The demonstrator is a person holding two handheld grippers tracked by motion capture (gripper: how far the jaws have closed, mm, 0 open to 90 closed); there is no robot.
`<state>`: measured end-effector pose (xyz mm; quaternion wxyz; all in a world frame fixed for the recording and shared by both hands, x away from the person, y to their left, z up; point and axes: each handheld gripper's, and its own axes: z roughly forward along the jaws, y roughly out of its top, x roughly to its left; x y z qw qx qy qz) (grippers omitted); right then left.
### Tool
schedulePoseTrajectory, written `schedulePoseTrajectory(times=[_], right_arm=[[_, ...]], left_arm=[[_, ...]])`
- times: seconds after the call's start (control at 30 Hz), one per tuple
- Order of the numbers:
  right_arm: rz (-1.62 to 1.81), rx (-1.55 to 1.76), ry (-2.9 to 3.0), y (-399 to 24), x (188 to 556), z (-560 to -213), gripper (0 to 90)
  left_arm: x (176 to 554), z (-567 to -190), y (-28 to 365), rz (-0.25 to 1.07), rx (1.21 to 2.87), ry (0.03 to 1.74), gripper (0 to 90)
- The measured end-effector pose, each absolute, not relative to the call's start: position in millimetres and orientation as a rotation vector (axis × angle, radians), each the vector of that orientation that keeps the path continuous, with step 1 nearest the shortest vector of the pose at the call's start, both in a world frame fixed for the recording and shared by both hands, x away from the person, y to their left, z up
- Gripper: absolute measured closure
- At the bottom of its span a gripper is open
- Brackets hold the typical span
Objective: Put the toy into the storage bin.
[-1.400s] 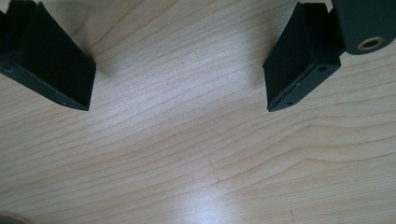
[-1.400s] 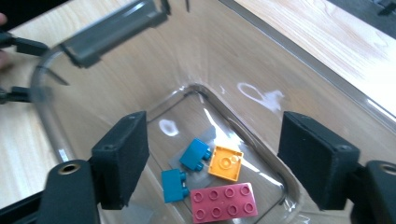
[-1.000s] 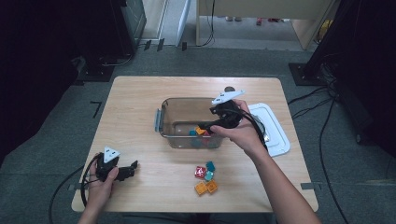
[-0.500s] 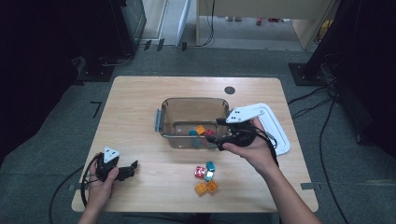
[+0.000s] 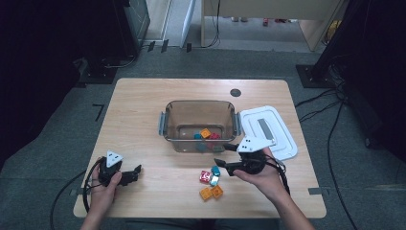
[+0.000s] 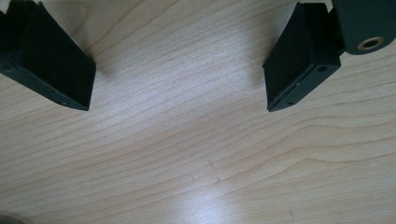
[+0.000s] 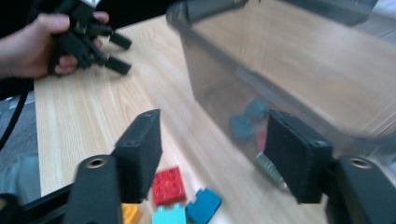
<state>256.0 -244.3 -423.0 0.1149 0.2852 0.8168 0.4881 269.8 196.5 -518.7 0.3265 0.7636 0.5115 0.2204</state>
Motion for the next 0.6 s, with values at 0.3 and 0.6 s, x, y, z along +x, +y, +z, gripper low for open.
schedulePoseTrajectory(times=[0.3,0.6], right_arm=[[1.367,0.895,2.418,-241,256,-468,50.0],[1.367,1.002,2.398,-237,260,-498,58.7]], left_arm=[[270,-519,197,0.577,2.002,1.34,9.0],[270,-519,197,0.577,2.002,1.339,9.1]])
